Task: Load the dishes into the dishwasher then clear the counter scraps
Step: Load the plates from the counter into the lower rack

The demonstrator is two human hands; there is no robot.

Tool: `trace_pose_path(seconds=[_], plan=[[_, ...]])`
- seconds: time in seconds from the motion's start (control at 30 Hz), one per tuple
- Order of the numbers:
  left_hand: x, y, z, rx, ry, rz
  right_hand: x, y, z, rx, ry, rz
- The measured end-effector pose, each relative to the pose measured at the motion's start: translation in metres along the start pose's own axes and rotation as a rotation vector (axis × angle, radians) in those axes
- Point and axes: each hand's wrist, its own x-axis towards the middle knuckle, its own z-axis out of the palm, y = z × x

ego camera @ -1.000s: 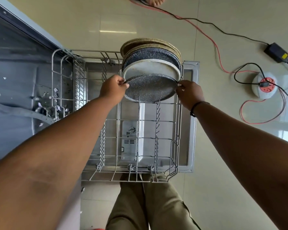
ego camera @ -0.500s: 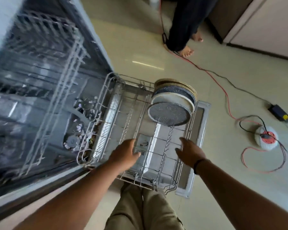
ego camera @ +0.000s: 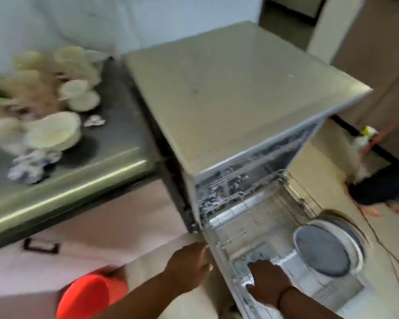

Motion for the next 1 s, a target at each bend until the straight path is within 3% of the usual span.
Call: trace_pose_path(seconds=[0.17, 0.3, 0.47, 0.73, 0.87, 1.0], plan=[[-0.134, -0.096, -0.030, -0.040, 0.236, -0.137, -0.006, -0.152, -0.025, -0.294, 0.060, -0.198], [-0.254, -0.168, -0.062, -0.065, 0.450, -0.297, -0.027, -0.304, -0.044, -0.434, 0.191, -0.463], [-0.373, -0.224, -0.098, -0.100, 0.742, -0.493, -0.071, -0.464, -0.077, -0.489, 0.361, -0.779], [-0.493, -0.287, -0.160, -0.224, 1.160, -0.733, -0.141, -0.632, -0.137, -0.379, 0.455, -1.159], [-0.523, -0.330, -0.187, -0.205, 1.216, -0.827, -0.147, -0.696, -0.174, -0.299, 0.512, -1.287], [-0.536, -0.373, -0.223, -0.176, 1.185, -0.909, -0.128, -0.763, -0.221, -0.262, 0.551, -1.288]])
